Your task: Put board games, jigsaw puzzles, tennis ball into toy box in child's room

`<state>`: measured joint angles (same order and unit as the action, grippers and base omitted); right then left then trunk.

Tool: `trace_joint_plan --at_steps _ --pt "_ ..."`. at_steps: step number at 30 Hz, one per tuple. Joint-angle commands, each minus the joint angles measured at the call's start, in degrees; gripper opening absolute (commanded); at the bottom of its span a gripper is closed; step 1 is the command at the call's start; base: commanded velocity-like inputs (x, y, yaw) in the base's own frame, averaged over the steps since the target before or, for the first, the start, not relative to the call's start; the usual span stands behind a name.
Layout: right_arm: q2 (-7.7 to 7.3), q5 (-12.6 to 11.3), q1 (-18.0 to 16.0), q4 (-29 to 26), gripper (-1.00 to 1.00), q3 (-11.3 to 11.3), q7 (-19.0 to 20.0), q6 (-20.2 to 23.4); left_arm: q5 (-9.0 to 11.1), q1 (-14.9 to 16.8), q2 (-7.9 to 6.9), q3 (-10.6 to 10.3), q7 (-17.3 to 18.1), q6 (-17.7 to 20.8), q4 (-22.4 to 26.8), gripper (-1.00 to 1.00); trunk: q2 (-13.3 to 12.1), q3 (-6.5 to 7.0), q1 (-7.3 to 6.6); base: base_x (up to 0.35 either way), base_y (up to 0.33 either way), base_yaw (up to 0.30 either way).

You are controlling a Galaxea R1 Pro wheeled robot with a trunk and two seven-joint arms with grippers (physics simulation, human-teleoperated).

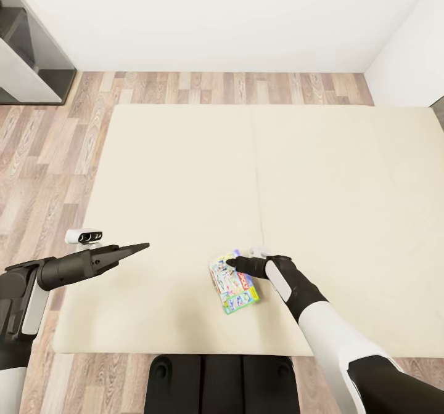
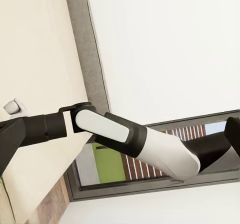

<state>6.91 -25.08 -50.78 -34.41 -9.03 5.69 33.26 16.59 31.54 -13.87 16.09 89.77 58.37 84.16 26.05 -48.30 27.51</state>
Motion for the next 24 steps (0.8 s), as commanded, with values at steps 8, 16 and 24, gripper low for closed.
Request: trace_joint_plan --at_steps 8,16,24 --pt "0.03 0.13 -0.02 -0.05 1.0 -0.02 0.11 0.22 0.0 0.01 -0.02 0.0 0.23 0.61 0.04 1.0 0.08 -0.05 0.03 0.0 0.086 0.0" --pt "0.03 0.17 -0.02 -0.05 1.0 -0.02 0.11 0.22 -0.06 0.01 -0.02 0.0 0.23 0.61 0.02 1.0 0.08 -0.05 0.03 0.0 0.012 0.0" --pt "0.03 0.2 -0.02 -0.05 1.0 -0.02 0.11 0.22 -0.07 0.01 -0.02 0.0 0.23 0.61 0.01 1.0 0.08 -0.05 0.03 0.0 0.005 0.0"
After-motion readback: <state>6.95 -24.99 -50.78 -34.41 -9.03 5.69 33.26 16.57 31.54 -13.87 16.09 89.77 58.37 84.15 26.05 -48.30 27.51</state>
